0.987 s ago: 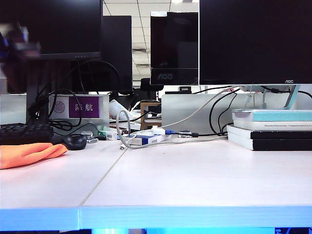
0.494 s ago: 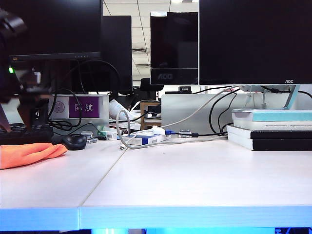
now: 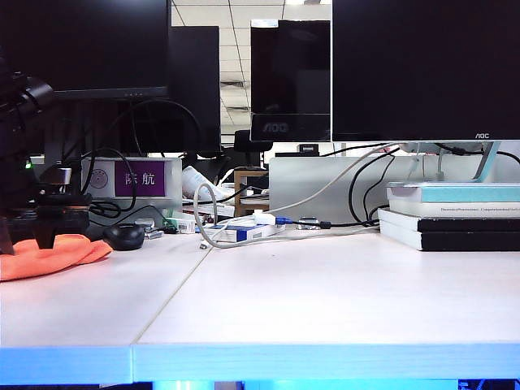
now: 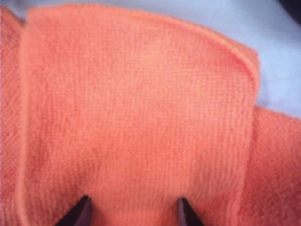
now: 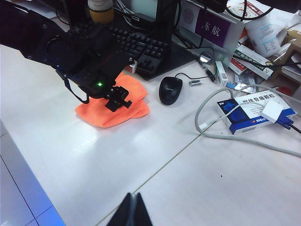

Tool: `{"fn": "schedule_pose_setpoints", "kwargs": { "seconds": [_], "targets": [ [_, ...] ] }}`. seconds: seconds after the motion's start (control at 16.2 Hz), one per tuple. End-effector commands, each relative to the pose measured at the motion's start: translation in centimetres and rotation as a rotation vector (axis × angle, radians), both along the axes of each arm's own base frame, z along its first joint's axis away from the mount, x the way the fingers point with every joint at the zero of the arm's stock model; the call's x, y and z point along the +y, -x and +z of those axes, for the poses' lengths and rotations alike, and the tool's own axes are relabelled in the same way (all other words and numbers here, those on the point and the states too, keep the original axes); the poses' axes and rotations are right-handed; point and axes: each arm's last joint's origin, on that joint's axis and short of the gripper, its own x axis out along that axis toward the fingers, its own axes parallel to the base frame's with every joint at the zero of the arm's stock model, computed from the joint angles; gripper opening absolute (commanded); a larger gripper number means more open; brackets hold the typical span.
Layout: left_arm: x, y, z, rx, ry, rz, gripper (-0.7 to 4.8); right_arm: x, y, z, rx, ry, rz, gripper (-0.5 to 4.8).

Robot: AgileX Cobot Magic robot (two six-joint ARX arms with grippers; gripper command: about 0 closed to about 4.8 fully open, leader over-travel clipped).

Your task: Wipe the table from left to right using the rag.

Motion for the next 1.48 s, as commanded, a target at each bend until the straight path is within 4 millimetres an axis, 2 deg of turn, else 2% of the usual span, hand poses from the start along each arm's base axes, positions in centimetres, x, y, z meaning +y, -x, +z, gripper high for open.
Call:
{"fn": "schedule_pose_setpoints", "kwargs": {
  "seconds": [0.06,0.12,0.19,0.25,0.37,0.56,0.8,0.86,1.48],
  "targets": [
    [0.0,0.5,-2.0,0.126,-0.006,-0.02,0.78,0.0,0.0,0.3,-0.011,-0.011,0.004,-0.04],
    [-0.2,0.8,-2.1,0.157,0.007,-0.058,0.24,0.0,0.0,0.3,-0.01,-0.011,0.004,-0.04],
    [-0.3,1.0,-2.2,0.18,0.017,-0.087,-0.03,0.0,0.0,0.3,-0.011,-0.011,0.004,-0.04],
    [-1.5,2.5,-2.6,0.34,0.082,-0.222,-0.06,0.0,0.0,0.3,-0.013,-0.01,0.005,-0.04],
    [-2.9,3.5,-2.7,0.419,0.112,-0.3,-0.06,0.0,0.0,0.3,-0.014,-0.01,0.005,-0.04],
    [-4.0,3.8,-2.7,0.434,0.107,-0.335,-0.06,0.0,0.0,0.3,-0.014,-0.01,0.005,-0.04],
    [-6.8,4.4,-2.7,0.437,0.095,-0.402,-0.06,0.0,0.0,0.3,-0.014,-0.009,0.001,-0.04],
    [-9.0,5.0,-2.7,0.436,0.09,-0.441,-0.06,-0.2,0.1,-0.1,0.009,0.028,-0.009,-0.04],
    [-13.6,6.2,-2.6,0.385,0.098,-0.511,-0.06,-1.8,0.8,-1.8,0.125,0.265,-0.156,-0.04]
  ]
}}
